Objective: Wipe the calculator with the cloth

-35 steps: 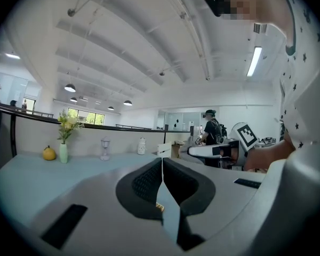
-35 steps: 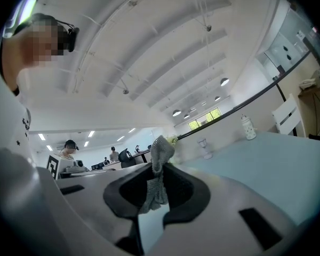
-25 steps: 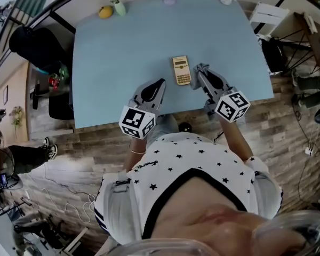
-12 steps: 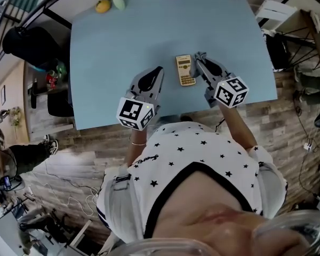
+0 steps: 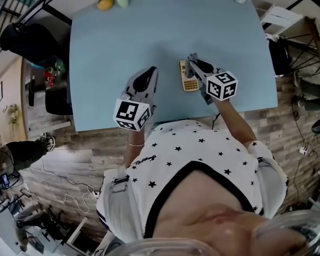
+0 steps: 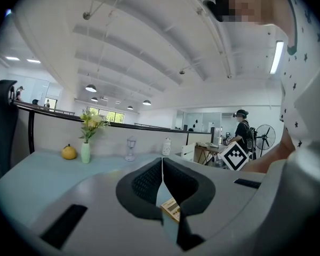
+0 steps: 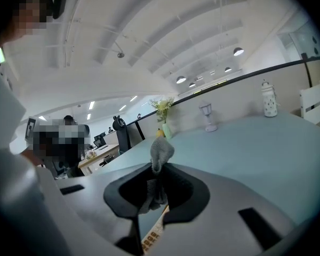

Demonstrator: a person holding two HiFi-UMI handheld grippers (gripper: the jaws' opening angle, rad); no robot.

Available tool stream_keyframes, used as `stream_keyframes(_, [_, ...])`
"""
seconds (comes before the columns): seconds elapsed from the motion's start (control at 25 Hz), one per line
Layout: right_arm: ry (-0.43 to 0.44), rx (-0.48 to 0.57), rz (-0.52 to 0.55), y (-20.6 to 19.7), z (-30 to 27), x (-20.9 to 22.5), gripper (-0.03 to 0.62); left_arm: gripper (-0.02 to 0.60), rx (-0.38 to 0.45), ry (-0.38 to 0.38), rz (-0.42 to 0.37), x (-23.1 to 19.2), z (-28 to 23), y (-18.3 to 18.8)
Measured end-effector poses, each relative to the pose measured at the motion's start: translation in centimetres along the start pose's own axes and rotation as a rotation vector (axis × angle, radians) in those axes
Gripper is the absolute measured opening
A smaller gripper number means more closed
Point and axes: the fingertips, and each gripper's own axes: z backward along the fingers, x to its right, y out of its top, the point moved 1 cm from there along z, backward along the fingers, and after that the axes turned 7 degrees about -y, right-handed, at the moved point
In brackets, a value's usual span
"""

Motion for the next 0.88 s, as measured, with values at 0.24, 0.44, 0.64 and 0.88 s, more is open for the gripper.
stream_keyframes(0.24, [0.018,-0.102,0.081,-2.0,-3.0,-0.1,0.051,0.031,0.006,0.011,0.008,-1.2,-0.6,0.0])
stream_keyframes(0.44, [0.027,-0.186,0.135,-4.0,-5.1,-0.2,0.052,0.031,0.008,0.021,0.021,-2.2,-1.0,-0.2])
stream_keyframes(0.64, [0.041,-0.25,0.178,-5.6,-6.4,0.0,0.052,0.031,0.004,0.042,0.033,-3.0,-1.3,-0.4])
stream_keyframes(0.88, [0.053,-0.309,0.197,-7.3,-7.7,0.5,0.051,0.031,0.005,0.06,0.034,-3.4,-1.5,-0.4])
